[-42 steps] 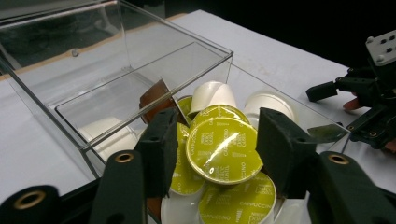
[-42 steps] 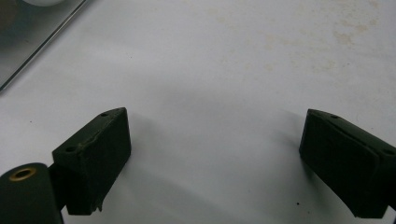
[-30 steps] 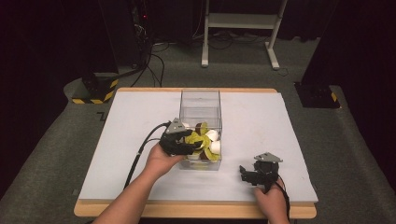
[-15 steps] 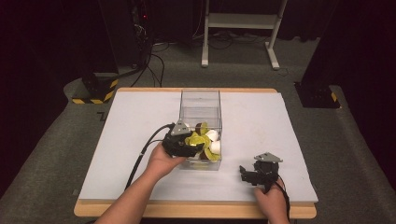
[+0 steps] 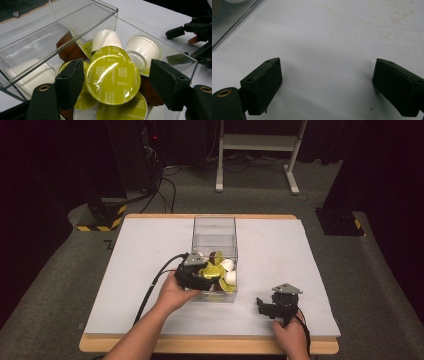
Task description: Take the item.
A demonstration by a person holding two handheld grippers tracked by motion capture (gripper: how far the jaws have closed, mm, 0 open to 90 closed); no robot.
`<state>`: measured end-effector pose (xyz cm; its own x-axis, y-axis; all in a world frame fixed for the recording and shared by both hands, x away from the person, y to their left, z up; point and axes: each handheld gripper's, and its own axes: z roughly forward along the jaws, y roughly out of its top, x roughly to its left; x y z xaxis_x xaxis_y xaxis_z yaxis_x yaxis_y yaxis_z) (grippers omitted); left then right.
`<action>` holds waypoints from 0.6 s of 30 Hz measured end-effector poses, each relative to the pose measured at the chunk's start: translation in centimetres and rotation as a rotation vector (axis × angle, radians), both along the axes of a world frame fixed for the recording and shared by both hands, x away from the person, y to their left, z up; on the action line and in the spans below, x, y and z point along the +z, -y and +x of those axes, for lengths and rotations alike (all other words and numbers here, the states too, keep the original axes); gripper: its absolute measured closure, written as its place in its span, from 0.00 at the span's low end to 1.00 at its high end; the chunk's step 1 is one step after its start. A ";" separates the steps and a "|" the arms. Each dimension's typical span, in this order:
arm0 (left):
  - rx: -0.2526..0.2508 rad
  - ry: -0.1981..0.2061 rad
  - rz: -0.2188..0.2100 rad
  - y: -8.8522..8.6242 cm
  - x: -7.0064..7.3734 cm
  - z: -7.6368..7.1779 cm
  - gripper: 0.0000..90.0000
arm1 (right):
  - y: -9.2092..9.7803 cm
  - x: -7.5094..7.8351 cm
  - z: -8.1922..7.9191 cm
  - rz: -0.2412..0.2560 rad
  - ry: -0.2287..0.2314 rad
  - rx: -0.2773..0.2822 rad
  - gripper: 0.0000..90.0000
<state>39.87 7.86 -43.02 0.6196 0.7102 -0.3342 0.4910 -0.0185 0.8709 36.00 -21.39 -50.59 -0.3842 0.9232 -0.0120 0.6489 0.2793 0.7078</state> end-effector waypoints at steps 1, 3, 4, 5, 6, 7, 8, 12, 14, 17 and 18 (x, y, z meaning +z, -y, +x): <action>0.003 -0.008 -0.006 0.0 -0.1 0.0 0.32 | 0.0 0.0 0.0 0.000 0.000 0.000 0.10; 0.002 -0.013 0.002 0.0 -0.3 0.0 0.32 | 0.0 0.0 0.0 0.000 0.000 0.000 0.10; 0.000 -0.014 0.004 -0.1 -0.4 0.0 0.32 | 0.0 0.0 0.0 0.000 0.000 0.000 0.10; -0.001 -0.017 0.003 -0.1 -0.5 0.0 0.33 | 0.0 0.0 0.0 0.000 0.000 0.000 0.10; 0.003 -0.020 0.000 0.0 -0.6 0.0 0.33 | 0.0 0.0 0.0 0.000 0.000 0.000 0.10; 0.001 -0.022 0.004 -0.1 -0.7 0.0 0.34 | 0.0 0.0 0.0 0.000 0.000 0.000 0.10; 0.004 -0.022 -0.002 -0.1 -0.7 0.0 0.34 | 0.0 0.0 0.0 0.000 0.000 0.000 0.10; 0.009 -0.027 -0.020 -0.3 -0.6 0.1 0.38 | 0.0 0.0 0.0 0.000 0.000 0.000 0.10; 0.012 -0.024 -0.021 -0.3 -0.6 0.0 0.40 | 0.0 0.0 0.0 0.000 0.000 0.000 0.10; 0.011 -0.021 -0.018 -0.4 -0.6 0.0 0.41 | 0.0 0.0 0.0 0.000 0.000 0.000 0.10; 0.012 -0.019 -0.018 -0.4 -0.6 0.0 0.41 | 0.0 0.0 0.0 0.000 0.000 0.000 0.10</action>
<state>39.84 8.27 -43.65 0.6043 0.7113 -0.3592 0.5080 0.0034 0.8614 36.00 -21.39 -50.59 -0.3843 0.9231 -0.0125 0.6489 0.2797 0.7076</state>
